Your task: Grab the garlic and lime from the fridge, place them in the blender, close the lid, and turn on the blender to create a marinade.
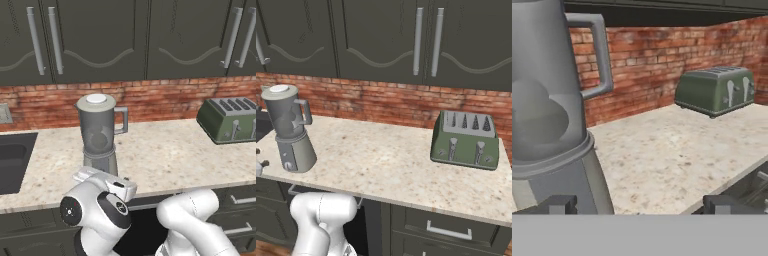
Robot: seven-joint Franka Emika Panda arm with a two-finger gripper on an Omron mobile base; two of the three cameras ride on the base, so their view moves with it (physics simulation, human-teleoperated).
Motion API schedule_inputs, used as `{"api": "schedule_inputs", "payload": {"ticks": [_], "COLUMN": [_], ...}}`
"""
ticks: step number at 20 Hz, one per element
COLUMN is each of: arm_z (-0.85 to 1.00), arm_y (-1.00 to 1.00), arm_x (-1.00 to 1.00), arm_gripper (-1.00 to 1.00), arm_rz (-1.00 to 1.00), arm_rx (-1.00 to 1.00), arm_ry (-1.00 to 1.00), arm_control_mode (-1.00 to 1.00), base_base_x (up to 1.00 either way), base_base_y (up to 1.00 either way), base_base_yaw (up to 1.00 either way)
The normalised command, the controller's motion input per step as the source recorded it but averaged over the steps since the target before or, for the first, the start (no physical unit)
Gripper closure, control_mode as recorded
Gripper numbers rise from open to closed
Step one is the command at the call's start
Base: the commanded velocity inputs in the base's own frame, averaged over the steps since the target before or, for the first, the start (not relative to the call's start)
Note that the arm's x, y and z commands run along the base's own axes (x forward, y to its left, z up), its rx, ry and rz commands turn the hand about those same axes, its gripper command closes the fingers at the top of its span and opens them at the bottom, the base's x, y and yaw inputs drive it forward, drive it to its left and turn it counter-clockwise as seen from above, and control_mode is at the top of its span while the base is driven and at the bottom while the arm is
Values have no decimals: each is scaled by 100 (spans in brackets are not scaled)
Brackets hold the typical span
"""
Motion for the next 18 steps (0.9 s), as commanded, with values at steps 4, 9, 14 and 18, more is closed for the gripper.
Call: {"api": "schedule_inputs", "payload": {"ticks": [4, 9, 14, 18], "arm_z": [-34, -25, -29, -28], "arm_y": [-1, 0, 0, 0], "arm_x": [17, 30, 22, 18], "arm_gripper": [-100, -100, -100, -100], "arm_rz": [-19, -13, -9, -4], "arm_rx": [0, 0, 0, 0], "arm_ry": [-3, -1, -2, -5], "arm_control_mode": [-100, -100, -100, -100], "base_base_x": [0, 0, 0, 0], "base_base_y": [0, 0, 0, 0], "base_base_yaw": [0, 0, 0, 0]}}
